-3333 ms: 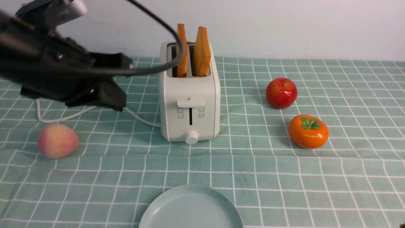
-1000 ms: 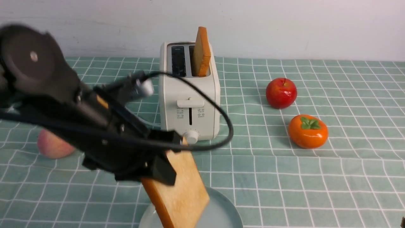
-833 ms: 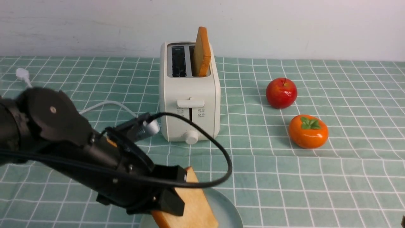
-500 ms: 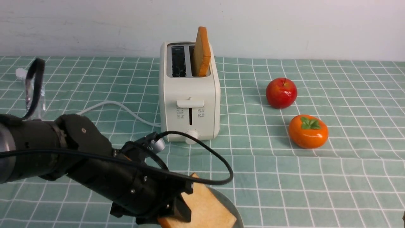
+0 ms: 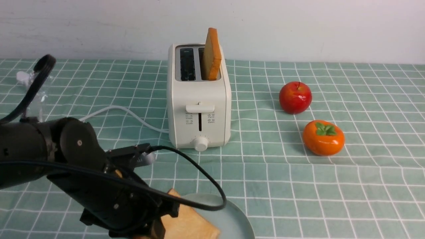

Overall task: Take toasted bread from bread machine on blue coffee table place on plate.
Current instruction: 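Place the slice of bread on the plate with the left gripper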

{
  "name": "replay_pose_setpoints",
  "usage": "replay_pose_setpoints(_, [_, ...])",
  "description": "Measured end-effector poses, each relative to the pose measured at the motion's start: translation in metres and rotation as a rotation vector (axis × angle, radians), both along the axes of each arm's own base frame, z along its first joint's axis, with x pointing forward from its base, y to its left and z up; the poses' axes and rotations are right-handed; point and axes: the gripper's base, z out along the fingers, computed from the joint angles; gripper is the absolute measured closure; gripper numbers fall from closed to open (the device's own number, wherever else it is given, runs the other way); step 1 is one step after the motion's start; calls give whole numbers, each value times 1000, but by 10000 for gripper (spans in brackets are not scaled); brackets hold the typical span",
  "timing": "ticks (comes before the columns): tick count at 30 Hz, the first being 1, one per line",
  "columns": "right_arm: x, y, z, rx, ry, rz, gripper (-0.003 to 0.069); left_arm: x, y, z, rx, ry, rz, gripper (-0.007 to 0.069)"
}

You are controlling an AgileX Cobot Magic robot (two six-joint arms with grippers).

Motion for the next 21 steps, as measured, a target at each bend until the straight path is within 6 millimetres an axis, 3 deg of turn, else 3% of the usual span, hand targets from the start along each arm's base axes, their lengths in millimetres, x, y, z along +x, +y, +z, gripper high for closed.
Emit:
replay_pose_setpoints(3, [13, 1, 0, 23, 32, 8, 618, -3, 4, 8, 13, -22, 20, 502])
replay_pose_setpoints(7, [21, 3, -3, 38, 58, 37, 613, -3, 4, 8, 15, -15, 25, 475])
replay_pose_setpoints(10, [20, 3, -3, 39, 51, 47, 606, -2, 1, 1, 10, 13, 28, 384])
replay_pose_setpoints(12, [19, 4, -2, 39, 45, 50, 604, -3, -7, -4, -9, 34, 8, 281])
replay_pose_setpoints(13, [19, 4, -2, 39, 44, 50, 604, -3, -8, -4, -13, 38, 8, 271])
replay_pose_setpoints(14, [18, 4, -1, 34, 38, 54, 603, -6, -17, -6, -46, 48, -29, 179])
replay_pose_setpoints(16, [18, 4, -1, 32, 35, 56, 603, -10, -28, -5, -97, 48, -86, 93])
replay_pose_setpoints(17, [18, 4, -1, 32, 35, 56, 603, -11, -29, -5, -102, 47, -91, 93])
replay_pose_setpoints(18, [18, 4, -1, 31, 35, 58, 601, -13, -36, -1, -142, 38, -143, 41])
replay_pose_setpoints(21, [18, 4, -1, 29, 36, 62, 597, -12, -41, 6, -159, 18, -202, 20])
